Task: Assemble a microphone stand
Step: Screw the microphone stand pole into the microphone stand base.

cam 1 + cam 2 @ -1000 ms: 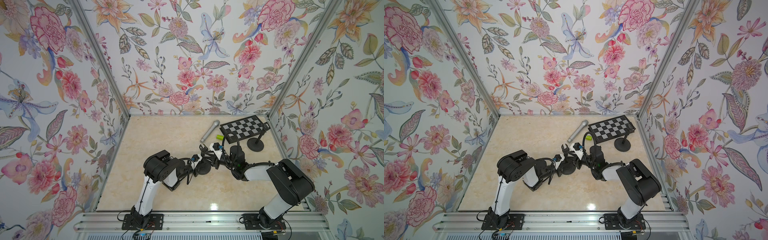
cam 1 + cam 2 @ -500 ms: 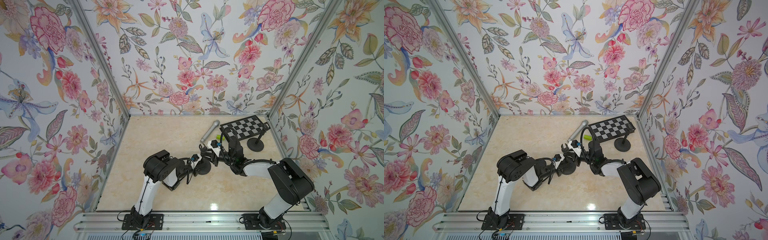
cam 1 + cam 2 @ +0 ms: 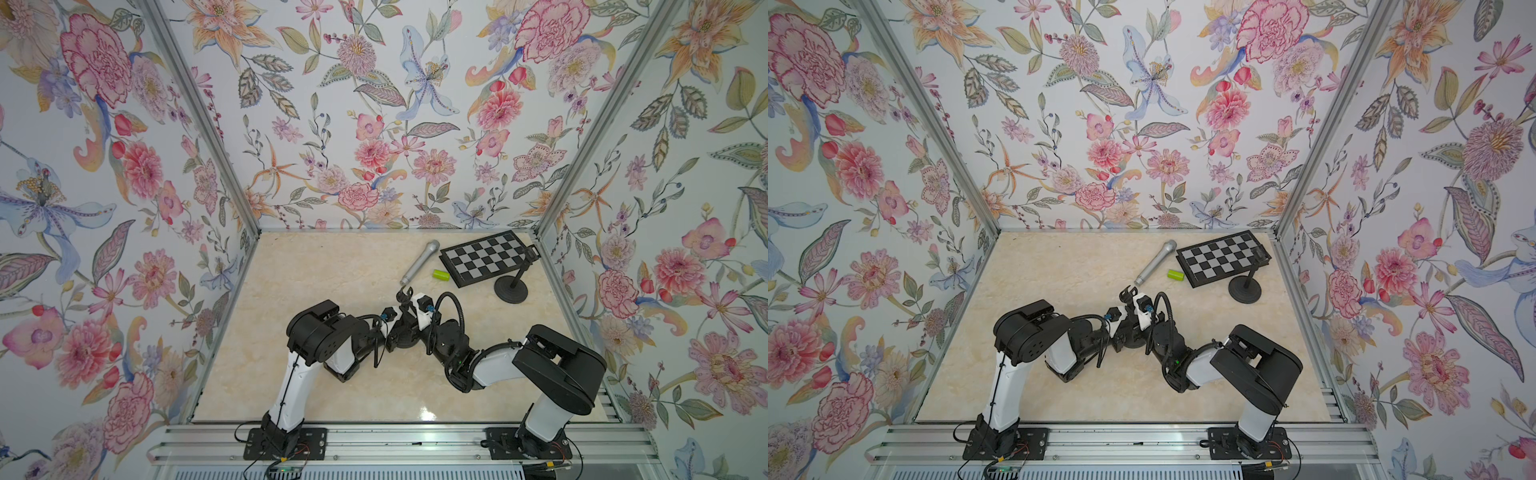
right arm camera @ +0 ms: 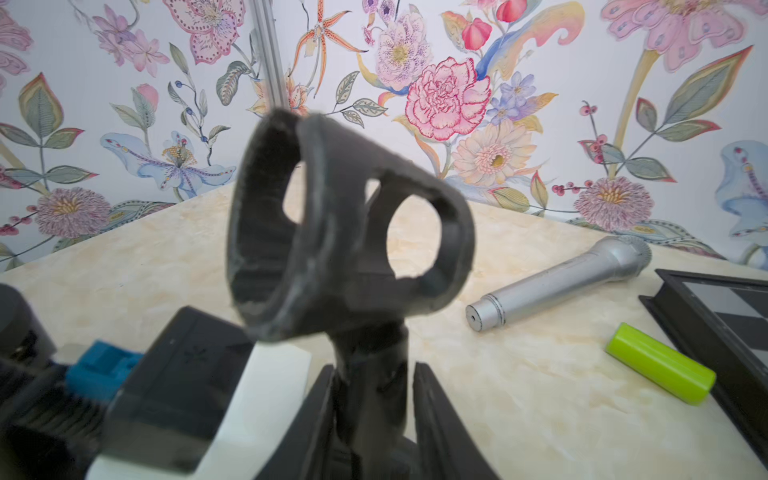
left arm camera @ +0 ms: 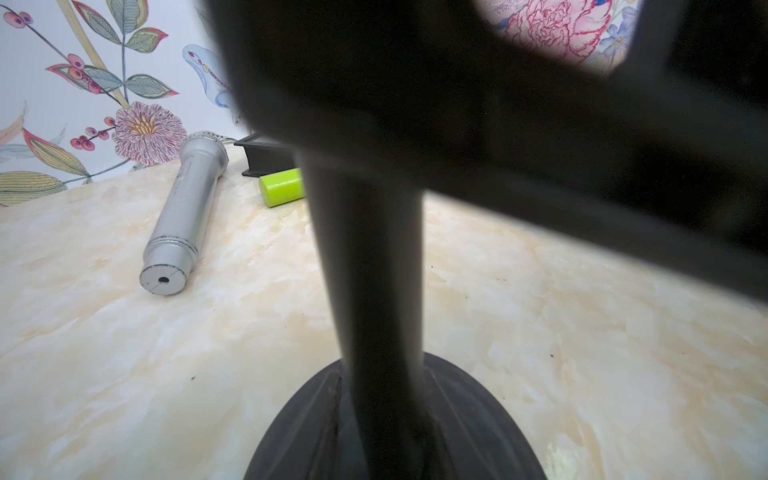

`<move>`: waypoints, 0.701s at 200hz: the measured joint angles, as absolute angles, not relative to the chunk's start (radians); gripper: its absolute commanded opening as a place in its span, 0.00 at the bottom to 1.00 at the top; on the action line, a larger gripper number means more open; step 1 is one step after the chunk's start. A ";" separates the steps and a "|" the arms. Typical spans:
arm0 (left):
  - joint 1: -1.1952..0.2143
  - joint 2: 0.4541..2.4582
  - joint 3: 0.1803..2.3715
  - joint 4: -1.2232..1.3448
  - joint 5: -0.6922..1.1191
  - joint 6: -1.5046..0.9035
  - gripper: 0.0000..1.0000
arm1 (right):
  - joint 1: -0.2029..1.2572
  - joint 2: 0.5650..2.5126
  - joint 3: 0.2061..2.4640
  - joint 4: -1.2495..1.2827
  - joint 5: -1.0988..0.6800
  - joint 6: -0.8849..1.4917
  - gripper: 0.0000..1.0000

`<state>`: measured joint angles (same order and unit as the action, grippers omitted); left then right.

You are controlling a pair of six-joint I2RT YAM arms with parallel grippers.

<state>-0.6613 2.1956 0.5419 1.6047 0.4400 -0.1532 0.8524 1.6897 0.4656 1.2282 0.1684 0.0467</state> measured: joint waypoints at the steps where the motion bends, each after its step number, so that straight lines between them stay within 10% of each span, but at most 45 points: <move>1: -0.661 2.196 0.542 1.605 0.440 -0.153 0.32 | 0.845 1.686 0.462 1.228 0.150 0.046 0.39; 65: -0.661 2.198 0.546 1.605 0.464 -0.145 0.27 | 0.520 1.607 0.537 1.076 -0.685 -0.050 0.50; 140: -0.661 2.197 0.544 1.605 0.487 -0.127 0.26 | 0.473 1.687 0.690 0.902 -0.928 -0.161 0.37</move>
<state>-0.6609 2.1975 0.5442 1.6047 0.4870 -0.1268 0.4732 1.6871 0.6903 0.9024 -0.9279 -0.1612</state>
